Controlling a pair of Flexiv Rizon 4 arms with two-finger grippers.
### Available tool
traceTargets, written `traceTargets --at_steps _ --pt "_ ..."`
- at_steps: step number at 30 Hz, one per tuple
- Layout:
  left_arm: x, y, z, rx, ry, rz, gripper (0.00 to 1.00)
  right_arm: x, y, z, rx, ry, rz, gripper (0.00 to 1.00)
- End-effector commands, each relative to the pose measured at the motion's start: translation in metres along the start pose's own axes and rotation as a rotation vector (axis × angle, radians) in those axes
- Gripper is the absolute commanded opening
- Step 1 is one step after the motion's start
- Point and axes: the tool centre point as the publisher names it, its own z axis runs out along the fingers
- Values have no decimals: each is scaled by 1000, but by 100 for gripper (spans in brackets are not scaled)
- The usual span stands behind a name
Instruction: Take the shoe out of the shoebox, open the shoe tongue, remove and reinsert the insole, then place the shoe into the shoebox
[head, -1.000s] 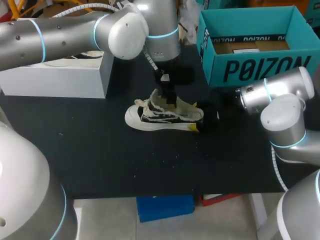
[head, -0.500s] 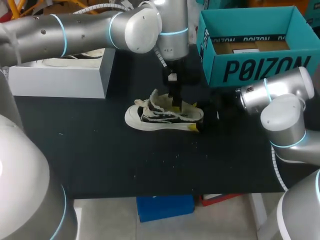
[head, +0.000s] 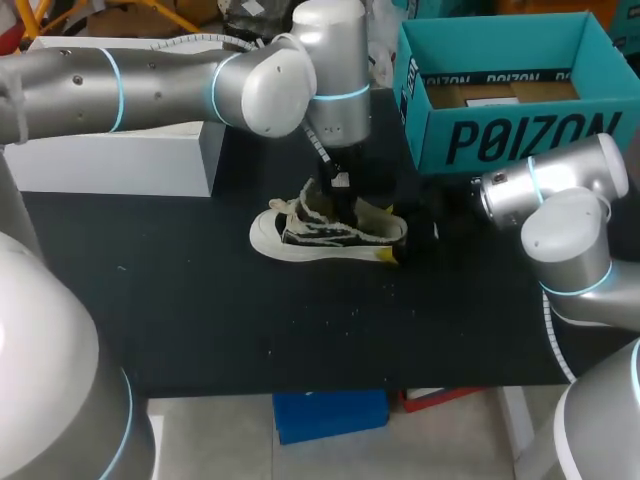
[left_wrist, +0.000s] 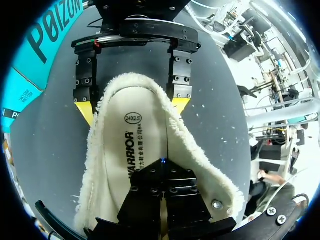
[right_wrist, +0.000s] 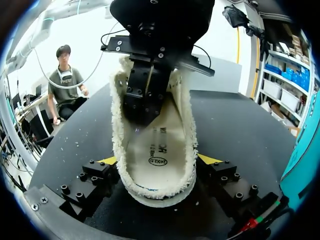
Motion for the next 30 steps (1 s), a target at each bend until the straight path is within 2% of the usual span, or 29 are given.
traceTargets --at_steps 1,9,17,19,27,30 --pt "1 4 10 36 -12 0 0 0 0 2 1 -1 2 0" --pt "-3 1 22 13 -24 -7 0 0 0 2 1 -1 2 0" --pt "-5 2 14 26 -75 -23 1 0 0 2 1 -1 2 0" --pt "-5 4 13 28 -93 -32 25 0 0 2 1 -1 2 0" --pt "-9 11 11 24 -139 -65 40 0 0 2 1 -1 2 0" --pt "-12 14 13 -5 -173 -104 38 0 0 2 1 -1 2 0"
